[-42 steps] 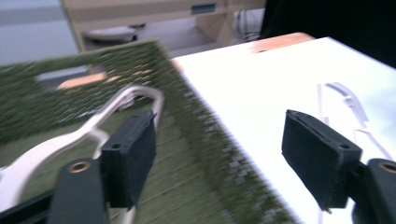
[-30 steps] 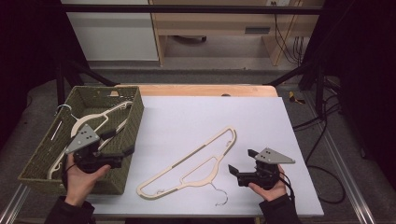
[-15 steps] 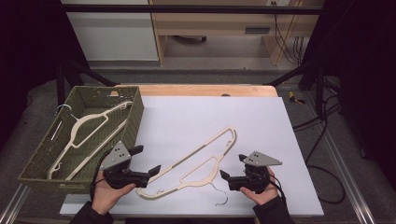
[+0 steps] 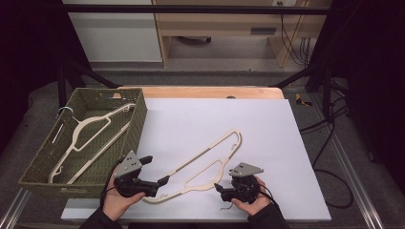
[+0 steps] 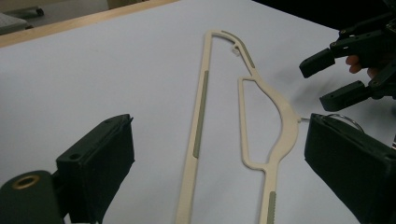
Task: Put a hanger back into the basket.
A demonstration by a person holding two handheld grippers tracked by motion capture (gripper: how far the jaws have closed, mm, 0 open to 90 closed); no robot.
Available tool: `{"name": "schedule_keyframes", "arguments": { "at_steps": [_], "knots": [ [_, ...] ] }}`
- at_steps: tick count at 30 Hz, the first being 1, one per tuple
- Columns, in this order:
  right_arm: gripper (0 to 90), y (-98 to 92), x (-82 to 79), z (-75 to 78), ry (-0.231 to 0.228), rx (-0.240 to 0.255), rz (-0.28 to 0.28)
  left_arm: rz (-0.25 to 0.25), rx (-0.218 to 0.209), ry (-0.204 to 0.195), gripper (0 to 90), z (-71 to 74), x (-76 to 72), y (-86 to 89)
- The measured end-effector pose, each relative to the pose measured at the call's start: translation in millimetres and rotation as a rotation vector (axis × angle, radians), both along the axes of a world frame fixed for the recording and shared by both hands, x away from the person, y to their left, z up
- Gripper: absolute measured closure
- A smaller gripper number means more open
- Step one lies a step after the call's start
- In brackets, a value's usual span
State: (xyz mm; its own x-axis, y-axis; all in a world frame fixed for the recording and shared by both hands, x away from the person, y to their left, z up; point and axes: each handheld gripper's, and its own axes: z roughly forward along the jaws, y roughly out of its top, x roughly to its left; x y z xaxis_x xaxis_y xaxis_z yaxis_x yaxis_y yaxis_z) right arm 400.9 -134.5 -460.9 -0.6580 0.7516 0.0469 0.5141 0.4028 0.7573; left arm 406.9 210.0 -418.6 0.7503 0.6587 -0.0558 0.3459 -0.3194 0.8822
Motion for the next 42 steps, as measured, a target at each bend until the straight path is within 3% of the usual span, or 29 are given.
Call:
{"name": "schedule_keyframes", "arguments": {
  "at_steps": [6, 12, 18, 24, 30, 42],
  "knots": [
    [52.4, 11.3, -1.9, -8.8, 0.030, -0.082, 0.027, -0.007, 0.014, 0.010, 8.9, -5.2, -0.5, -2.7],
    [68.7, 18.1, -3.9, -12.4, 0.067, -0.127, 0.054, -0.011, 0.015, 0.009, 9.6, -6.1, -1.6, -4.8],
    [81.0, 22.4, -6.0, -11.9, 0.093, -0.139, 0.039, -0.018, 0.018, 0.009, 10.1, -6.4, -3.3, -9.3],
    [88.8, 23.2, -5.9, -11.2, 0.129, -0.123, 0.007, -0.041, 0.030, 0.005, 10.8, -6.1, -4.1, -20.1],
    [89.2, 21.5, -3.6, -10.2, 0.173, -0.078, -0.019, -0.081, 0.069, 0.004, 11.1, -8.4, -1.3, -41.0],
    [89.4, 15.2, -0.8, 4.6, 0.154, -0.060, 0.005, -0.199, 0.178, 0.055, 14.5, -25.0, 11.3, -93.1]
  ]
}}
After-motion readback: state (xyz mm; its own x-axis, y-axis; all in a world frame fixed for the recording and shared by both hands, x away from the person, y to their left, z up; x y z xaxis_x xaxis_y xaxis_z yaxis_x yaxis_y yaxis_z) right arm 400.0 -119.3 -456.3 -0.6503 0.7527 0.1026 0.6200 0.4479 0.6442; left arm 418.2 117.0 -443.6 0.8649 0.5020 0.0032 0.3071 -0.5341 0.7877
